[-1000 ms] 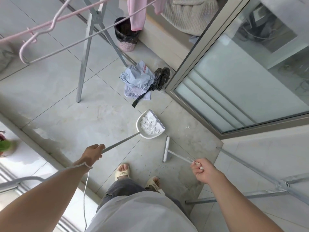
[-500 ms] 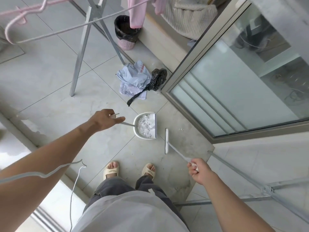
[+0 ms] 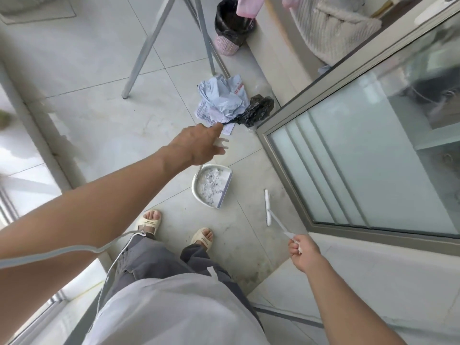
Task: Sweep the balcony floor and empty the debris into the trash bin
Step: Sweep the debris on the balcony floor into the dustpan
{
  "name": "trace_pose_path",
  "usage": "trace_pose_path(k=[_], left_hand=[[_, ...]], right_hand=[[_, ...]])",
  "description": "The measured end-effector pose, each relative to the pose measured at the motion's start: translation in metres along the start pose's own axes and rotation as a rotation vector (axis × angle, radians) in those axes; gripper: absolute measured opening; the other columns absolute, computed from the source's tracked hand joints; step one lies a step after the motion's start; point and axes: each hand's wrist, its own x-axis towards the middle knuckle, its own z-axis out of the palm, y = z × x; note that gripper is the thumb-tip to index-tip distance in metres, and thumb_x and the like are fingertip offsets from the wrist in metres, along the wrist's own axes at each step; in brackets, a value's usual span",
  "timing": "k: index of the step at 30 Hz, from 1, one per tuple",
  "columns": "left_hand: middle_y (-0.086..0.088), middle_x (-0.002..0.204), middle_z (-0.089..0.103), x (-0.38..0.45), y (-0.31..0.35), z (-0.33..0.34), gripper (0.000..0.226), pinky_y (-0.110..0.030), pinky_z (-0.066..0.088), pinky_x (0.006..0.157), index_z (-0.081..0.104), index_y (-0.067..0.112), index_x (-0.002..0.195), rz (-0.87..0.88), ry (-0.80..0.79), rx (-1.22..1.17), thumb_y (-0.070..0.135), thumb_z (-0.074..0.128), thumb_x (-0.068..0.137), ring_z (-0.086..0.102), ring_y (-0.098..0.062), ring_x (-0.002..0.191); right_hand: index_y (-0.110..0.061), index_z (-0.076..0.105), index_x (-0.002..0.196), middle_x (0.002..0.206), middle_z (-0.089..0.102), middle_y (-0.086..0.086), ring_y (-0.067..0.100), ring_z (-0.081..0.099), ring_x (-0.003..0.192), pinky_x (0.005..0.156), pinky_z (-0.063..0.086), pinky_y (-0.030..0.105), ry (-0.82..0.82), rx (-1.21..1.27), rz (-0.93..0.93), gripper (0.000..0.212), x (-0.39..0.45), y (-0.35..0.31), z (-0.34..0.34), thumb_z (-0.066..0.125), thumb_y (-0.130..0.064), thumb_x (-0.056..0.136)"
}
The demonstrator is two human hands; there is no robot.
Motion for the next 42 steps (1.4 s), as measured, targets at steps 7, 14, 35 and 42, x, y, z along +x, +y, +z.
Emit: trace_pose_path(k=[7, 14, 35, 42], left_hand=[[-0.021, 0.101, 0.062, -0.006, 0.008, 0.016, 0.044, -0.041, 0.043, 0.070, 0.040, 0.009, 0.119, -0.059, 0.059, 0.093, 0.043, 0.055, 0.096, 0.060, -0.041, 0.090], [-0.016, 0.097, 0.062, -0.007, 0.005, 0.033, 0.039, -0.039, 0.041, 0.067, 0.040, 0.010, 0.116, -0.078, 0.018, 0.217, 0.043, 0.051, 0.097, 0.061, -0.038, 0.086], [-0.012, 0.115, 0.057, 0.014, -0.025, 0.041, 0.030, -0.043, 0.034, 0.087, 0.042, 0.013, 0.125, -0.274, -0.107, 0.404, 0.033, 0.039, 0.102, 0.045, -0.032, 0.111], [-0.013, 0.111, 0.057, 0.015, -0.025, 0.044, 0.028, -0.041, 0.031, 0.080, 0.041, 0.010, 0.122, -0.257, -0.065, 0.438, 0.030, 0.037, 0.103, 0.046, -0.032, 0.107]], right_hand=[[-0.010, 0.037, 0.073, 0.064, 0.034, 0.004, 0.003, 0.030, 0.024, 0.025, 0.017, 0.013, -0.002, 0.042, -0.013, 0.026, 0.023, -0.027, -0.013, 0.026, 0.004, 0.092], [-0.010, 0.039, 0.074, 0.057, 0.035, 0.005, 0.005, 0.030, 0.023, 0.024, 0.019, 0.014, -0.039, 0.141, -0.002, 0.023, 0.040, -0.050, -0.008, 0.033, 0.000, 0.055], [-0.001, 0.049, 0.124, 0.086, 0.048, 0.015, 0.011, 0.046, 0.028, 0.030, 0.033, 0.013, 0.142, 0.165, -0.023, 0.045, 0.093, -0.077, 0.026, 0.030, 0.012, 0.086], [0.012, 0.042, 0.135, 0.099, 0.051, 0.023, 0.017, 0.052, 0.063, 0.032, 0.037, 0.013, 0.075, 0.097, -0.005, 0.045, 0.105, -0.069, 0.050, 0.030, 0.015, 0.092]])
